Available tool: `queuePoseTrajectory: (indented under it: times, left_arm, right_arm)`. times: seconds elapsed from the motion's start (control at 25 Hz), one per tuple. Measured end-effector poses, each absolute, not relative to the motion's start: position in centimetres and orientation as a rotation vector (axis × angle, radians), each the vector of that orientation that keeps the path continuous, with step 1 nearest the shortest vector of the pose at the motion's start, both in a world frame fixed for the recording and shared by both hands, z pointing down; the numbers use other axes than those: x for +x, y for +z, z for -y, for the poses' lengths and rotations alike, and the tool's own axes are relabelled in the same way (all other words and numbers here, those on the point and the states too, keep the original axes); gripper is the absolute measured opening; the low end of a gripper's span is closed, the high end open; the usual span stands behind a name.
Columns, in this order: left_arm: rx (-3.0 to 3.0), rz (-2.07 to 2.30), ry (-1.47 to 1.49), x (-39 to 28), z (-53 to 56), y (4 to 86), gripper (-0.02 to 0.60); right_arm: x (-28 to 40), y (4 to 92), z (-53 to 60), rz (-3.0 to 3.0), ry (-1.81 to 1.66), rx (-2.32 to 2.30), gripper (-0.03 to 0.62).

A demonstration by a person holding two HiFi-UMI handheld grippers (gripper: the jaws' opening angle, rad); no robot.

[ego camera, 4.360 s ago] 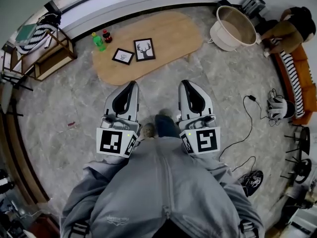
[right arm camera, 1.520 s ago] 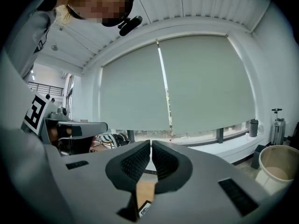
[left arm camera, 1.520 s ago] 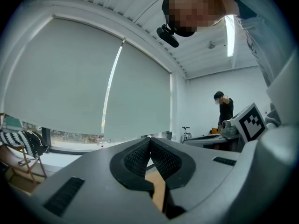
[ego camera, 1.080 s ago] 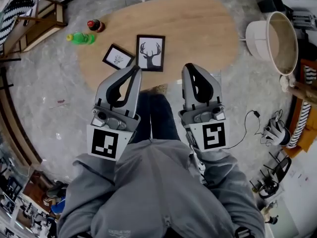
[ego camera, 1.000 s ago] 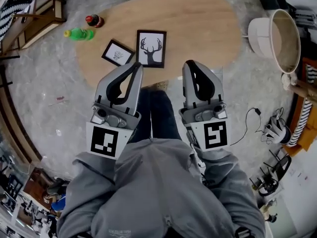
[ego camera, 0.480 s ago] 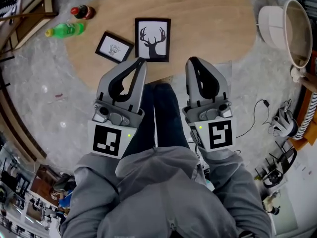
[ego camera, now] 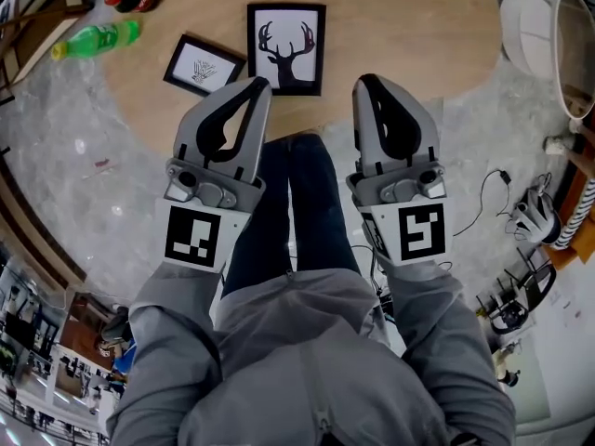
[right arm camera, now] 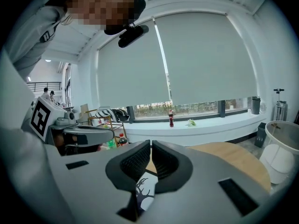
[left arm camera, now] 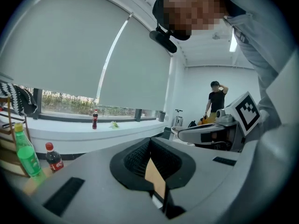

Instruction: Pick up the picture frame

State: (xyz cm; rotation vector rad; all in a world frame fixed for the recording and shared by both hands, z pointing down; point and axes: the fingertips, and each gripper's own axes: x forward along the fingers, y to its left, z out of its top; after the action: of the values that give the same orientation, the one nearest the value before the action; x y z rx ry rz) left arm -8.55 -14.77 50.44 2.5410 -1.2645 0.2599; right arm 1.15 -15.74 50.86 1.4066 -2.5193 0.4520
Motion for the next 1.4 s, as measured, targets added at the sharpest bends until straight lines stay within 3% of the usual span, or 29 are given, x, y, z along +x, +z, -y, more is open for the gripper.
queuePoseTrajectory:
  times: [1.4]
  left_arm:
    - [2.263,1.206,0.499,-11.9,14.1,70.3,0.020]
  right_arm:
    - [0.2,68.4,14.1,2.290,0.673,1.268,0.035]
